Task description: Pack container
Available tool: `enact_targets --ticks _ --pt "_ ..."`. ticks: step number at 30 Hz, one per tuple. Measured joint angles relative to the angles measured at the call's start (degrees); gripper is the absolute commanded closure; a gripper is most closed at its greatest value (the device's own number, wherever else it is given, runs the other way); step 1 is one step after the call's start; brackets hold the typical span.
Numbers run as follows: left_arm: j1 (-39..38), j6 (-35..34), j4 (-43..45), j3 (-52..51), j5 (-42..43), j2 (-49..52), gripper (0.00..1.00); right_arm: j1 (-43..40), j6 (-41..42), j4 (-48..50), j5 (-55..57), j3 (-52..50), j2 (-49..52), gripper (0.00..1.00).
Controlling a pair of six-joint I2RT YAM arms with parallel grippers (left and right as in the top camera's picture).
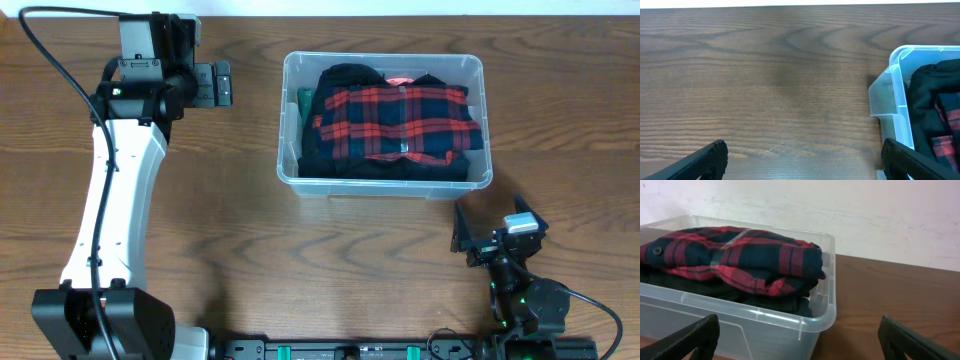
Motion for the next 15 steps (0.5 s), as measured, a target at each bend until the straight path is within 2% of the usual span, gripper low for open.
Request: enact_targets --ticks 9,15 --pt "0.0 0.0 -0.4 0.0 0.0 0.0 0.02 0.0 0.0 0.0 0.0 0.0 0.0 0.01" --pt "0.0 0.0 -6.4 0.0 0.0 -0.1 0.02 0.0 0.0 0.0 0.0 0.0 0.0 0.01"
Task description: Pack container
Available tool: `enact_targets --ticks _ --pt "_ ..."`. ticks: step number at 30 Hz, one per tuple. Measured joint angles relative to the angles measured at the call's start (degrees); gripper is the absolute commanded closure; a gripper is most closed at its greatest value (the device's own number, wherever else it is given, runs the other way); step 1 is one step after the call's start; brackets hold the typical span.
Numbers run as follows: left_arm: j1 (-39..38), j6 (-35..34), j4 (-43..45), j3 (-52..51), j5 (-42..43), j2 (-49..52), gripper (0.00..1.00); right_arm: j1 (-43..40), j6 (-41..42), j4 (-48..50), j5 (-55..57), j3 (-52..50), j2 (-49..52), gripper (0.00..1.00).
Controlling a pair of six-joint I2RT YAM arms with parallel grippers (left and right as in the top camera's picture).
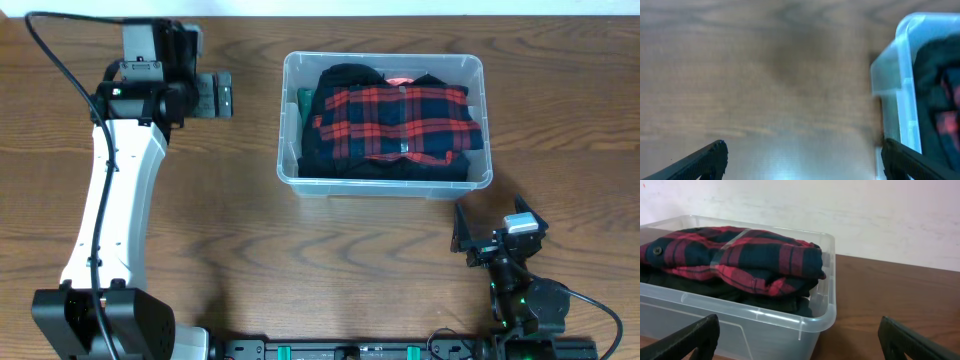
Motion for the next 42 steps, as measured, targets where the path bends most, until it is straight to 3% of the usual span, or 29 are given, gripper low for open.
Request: enact_targets --ticks 8,14,20,29,42 --pt "0.0 0.0 -5.9 -1.4 0.0 -5.4 0.02 0.0 0.0 0.0 0.0 0.0 0.0 0.01" --pt "0.0 0.0 -4.4 -10.4 0.0 -13.8 0.02 0.0 0.0 0.0 0.0 0.0 -0.1 0.01" --pt "0.0 0.0 4.1 -28.0 0.0 -24.0 0.02 0.0 0.0 0.0 0.0 0.0 -0.2 0.01" --pt "0.0 0.0 25.8 -56.8 0.3 -43.8 0.02 0.0 0.0 0.0 0.0 0.0 -0.2 0.01" --pt "0.0 0.0 38.0 -77.1 0.4 -61.1 0.02 0.0 0.0 0.0 0.0 0.0 -0.2 0.01"
